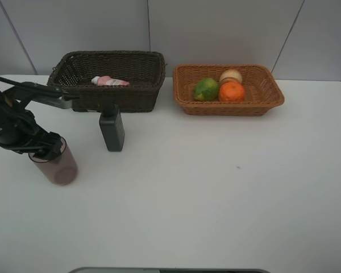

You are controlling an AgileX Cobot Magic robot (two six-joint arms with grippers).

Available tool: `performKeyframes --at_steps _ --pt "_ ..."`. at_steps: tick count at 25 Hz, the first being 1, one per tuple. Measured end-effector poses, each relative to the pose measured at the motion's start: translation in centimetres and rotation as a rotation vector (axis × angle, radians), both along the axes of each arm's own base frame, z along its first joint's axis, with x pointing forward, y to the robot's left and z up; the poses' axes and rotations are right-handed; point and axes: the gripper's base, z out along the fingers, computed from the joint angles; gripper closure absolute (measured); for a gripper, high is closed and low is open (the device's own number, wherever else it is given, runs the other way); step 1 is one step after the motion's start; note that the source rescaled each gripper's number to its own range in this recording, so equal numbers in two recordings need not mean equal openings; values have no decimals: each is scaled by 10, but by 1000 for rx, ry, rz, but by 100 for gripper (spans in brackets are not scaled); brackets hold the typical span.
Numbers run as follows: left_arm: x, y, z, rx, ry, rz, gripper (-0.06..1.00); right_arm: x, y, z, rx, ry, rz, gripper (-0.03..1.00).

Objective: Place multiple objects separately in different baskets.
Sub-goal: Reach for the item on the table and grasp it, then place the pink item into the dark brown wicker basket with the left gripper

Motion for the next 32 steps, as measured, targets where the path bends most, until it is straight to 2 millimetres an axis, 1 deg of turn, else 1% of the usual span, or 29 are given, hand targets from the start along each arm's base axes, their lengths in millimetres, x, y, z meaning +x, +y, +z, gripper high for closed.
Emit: performKeyframes --at_steps 7,9,10,11,12,15,16,17,32 --pt "5 -1 -20 1 18 -2 -5 0 0 0 0 0 0 14" --pt "6 -1 -21 1 20 -3 -2 0 0 0 0 0 0 14" --pt "6 -1 -21 1 17 -3 3 0 0 0 0 0 0 14" --pt "6 -1 -21 0 15 -3 10 0 0 0 0 0 0 14" --pt "6 -1 -21 0 14 -3 21 0 0 0 0 0 0 14" --pt "6 -2 -21 -5 14 4 65 0 0 0 0 0 0 14" --pt "6 -2 -21 -5 14 5 82 0 0 0 0 0 0 14" --pt "6 -2 -21 -6 14 7 94 0 0 0 0 0 0 14" --pt "7 -2 -21 -8 9 9 94 0 0 0 0 0 0 14"
